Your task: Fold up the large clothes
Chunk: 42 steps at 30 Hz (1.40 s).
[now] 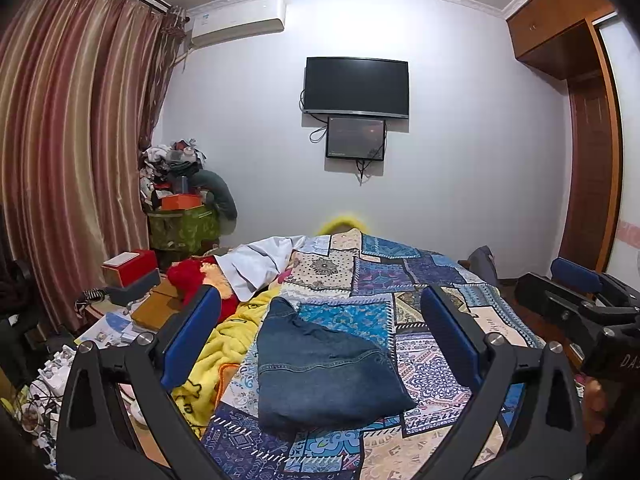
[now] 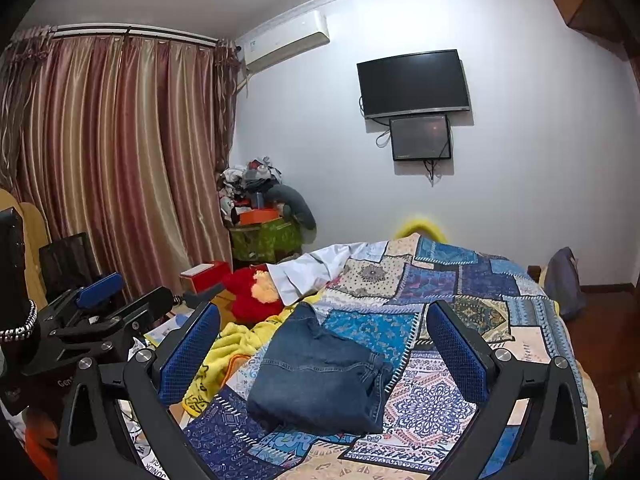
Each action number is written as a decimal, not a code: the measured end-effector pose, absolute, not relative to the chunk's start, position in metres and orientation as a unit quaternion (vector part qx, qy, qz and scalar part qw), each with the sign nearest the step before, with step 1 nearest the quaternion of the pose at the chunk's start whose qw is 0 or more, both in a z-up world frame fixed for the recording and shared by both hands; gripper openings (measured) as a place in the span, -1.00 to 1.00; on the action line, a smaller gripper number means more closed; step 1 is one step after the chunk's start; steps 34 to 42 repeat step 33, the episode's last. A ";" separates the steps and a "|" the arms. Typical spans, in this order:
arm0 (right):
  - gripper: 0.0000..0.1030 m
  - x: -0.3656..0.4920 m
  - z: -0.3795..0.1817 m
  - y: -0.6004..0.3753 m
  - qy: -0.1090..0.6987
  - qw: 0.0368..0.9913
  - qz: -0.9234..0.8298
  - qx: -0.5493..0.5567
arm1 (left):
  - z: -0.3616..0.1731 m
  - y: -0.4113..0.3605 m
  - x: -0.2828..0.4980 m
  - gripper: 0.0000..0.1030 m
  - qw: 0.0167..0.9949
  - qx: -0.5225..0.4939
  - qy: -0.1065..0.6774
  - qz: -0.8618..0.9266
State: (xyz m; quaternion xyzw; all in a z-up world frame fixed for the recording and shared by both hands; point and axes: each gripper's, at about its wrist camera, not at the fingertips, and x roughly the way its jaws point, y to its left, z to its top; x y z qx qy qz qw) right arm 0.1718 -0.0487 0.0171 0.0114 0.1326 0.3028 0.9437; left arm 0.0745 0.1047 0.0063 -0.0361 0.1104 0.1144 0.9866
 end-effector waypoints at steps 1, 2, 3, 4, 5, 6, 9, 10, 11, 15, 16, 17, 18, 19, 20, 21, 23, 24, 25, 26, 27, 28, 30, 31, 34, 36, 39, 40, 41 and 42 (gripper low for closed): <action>0.99 0.172 0.017 -0.049 0.133 0.944 0.303 0.012 | 0.006 0.104 0.075 0.96 0.987 -0.036 0.111 0.112; 0.99 0.171 0.017 -0.050 0.133 0.944 0.303 0.013 | 0.006 0.104 0.074 0.96 0.987 -0.037 0.111 0.109; 0.99 0.171 0.017 -0.050 0.133 0.944 0.302 0.014 | 0.007 0.103 0.075 0.96 0.987 -0.037 0.112 0.106; 0.99 0.171 0.017 -0.050 0.133 0.944 0.302 0.015 | 0.007 0.102 0.075 0.96 0.987 -0.037 0.112 0.105; 0.99 0.171 0.017 -0.050 0.133 0.944 0.301 0.015 | 0.007 0.102 0.075 0.96 0.987 -0.037 0.112 0.105; 0.99 0.171 0.017 -0.050 0.133 0.944 0.301 0.016 | 0.008 0.101 0.076 0.96 0.988 -0.037 0.113 0.103; 0.99 0.170 0.017 -0.052 0.132 0.944 0.301 0.016 | 0.009 0.101 0.075 0.96 0.988 -0.042 0.114 0.096; 0.99 0.170 0.017 -0.052 0.132 0.944 0.301 0.017 | 0.009 0.101 0.075 0.96 0.988 -0.042 0.113 0.096; 0.99 0.170 0.017 -0.052 0.131 0.945 0.300 0.017 | 0.009 0.100 0.074 0.96 0.988 -0.043 0.112 0.096; 0.99 0.169 0.019 -0.053 0.128 0.946 0.296 0.021 | 0.011 0.098 0.073 0.96 0.989 -0.043 0.111 0.092; 0.99 0.169 0.019 -0.053 0.129 0.946 0.296 0.022 | 0.011 0.098 0.073 0.96 0.989 -0.042 0.111 0.092; 0.99 0.170 0.019 -0.053 0.129 0.946 0.295 0.023 | 0.011 0.097 0.074 0.96 0.989 -0.041 0.111 0.092; 0.99 0.170 0.019 -0.053 0.129 0.947 0.294 0.025 | 0.011 0.097 0.073 0.96 0.989 -0.041 0.111 0.091; 0.99 0.169 0.020 -0.053 0.130 0.947 0.294 0.025 | 0.011 0.096 0.073 0.96 0.989 -0.040 0.111 0.090; 0.99 0.169 0.019 -0.053 0.130 0.947 0.294 0.027 | 0.011 0.096 0.071 0.96 0.989 -0.039 0.110 0.089; 0.99 0.169 0.019 -0.054 0.130 0.947 0.294 0.028 | 0.011 0.095 0.071 0.96 0.989 -0.038 0.110 0.088; 0.99 0.169 0.020 -0.054 0.130 0.947 0.293 0.028 | 0.011 0.094 0.071 0.96 0.989 -0.036 0.109 0.088; 0.99 0.169 0.019 -0.054 0.129 0.947 0.292 0.029 | 0.011 0.093 0.071 0.96 0.990 -0.035 0.108 0.088; 0.99 0.169 0.019 -0.054 0.130 0.947 0.293 0.029 | 0.011 0.093 0.071 0.96 0.990 -0.034 0.108 0.087; 0.99 0.169 0.020 -0.055 0.130 0.947 0.293 0.029 | 0.011 0.093 0.071 0.96 0.990 -0.034 0.109 0.087; 0.99 0.169 0.020 -0.055 0.131 0.947 0.293 0.030 | 0.011 0.092 0.071 0.96 0.990 -0.034 0.108 0.087; 0.99 0.169 0.019 -0.055 0.132 0.946 0.293 0.031 | 0.011 0.092 0.071 0.96 0.990 -0.034 0.108 0.088; 0.99 0.169 0.020 -0.054 0.133 0.946 0.292 0.032 | 0.011 0.093 0.071 0.96 0.990 -0.034 0.109 0.087; 0.99 0.169 0.020 -0.054 0.134 0.946 0.292 0.032 | 0.011 0.092 0.071 0.96 0.990 -0.034 0.109 0.087; 0.99 0.169 0.019 -0.055 0.134 0.946 0.292 0.033 | 0.011 0.091 0.070 0.96 0.990 -0.033 0.108 0.088; 0.99 0.169 0.019 -0.055 0.134 0.946 0.292 0.033 | 0.011 0.091 0.070 0.96 0.990 -0.033 0.108 0.088; 0.99 0.169 0.019 -0.055 0.134 0.946 0.292 0.033 | 0.011 0.091 0.070 0.96 0.990 -0.033 0.108 0.088; 0.99 0.169 0.019 -0.055 0.134 0.946 0.292 0.033 | 0.011 0.091 0.070 0.96 0.990 -0.033 0.108 0.088; 0.99 0.169 0.019 -0.055 0.134 0.946 0.292 0.033 | 0.011 0.091 0.070 0.96 0.990 -0.033 0.108 0.088; 0.99 0.169 0.019 -0.055 0.134 0.946 0.292 0.033 | 0.011 0.091 0.070 0.96 0.990 -0.033 0.108 0.088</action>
